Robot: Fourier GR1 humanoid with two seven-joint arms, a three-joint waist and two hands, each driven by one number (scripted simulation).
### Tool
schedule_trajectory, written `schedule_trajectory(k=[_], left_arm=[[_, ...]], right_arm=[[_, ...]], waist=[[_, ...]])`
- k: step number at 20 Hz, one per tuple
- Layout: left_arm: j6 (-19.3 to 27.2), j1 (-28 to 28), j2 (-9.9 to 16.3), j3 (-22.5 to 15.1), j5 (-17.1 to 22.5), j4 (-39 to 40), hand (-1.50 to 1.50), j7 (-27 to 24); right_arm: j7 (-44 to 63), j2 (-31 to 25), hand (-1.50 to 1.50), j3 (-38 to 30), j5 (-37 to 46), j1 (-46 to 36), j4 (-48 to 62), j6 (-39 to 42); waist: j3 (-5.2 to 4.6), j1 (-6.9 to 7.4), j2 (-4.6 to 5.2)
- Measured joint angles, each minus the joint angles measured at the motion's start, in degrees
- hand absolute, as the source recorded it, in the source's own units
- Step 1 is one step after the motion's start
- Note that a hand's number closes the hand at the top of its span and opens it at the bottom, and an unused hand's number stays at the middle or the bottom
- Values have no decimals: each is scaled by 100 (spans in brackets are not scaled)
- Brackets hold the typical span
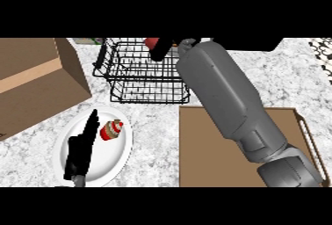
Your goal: Pick the bell pepper from the tray and place it in the tiered basket
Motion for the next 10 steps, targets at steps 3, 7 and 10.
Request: schedule_trajectory(k=[3,7,10], left_arm=[[-72,29,10,-38,3,-24,0,-39],[-123,44,46,-29,11,-75,0,-15],[-131,58,31,-43,13,-140,0,38]], right_arm=[[-121,0,-150,-143,-678,74,210,-235],[-456,1,-150,-271,-1527,92,466,-525],[-785,0,-150,-366,-2124,99,546,-786]], waist=[[1,81,16],[0,114,21],[1,120,20]])
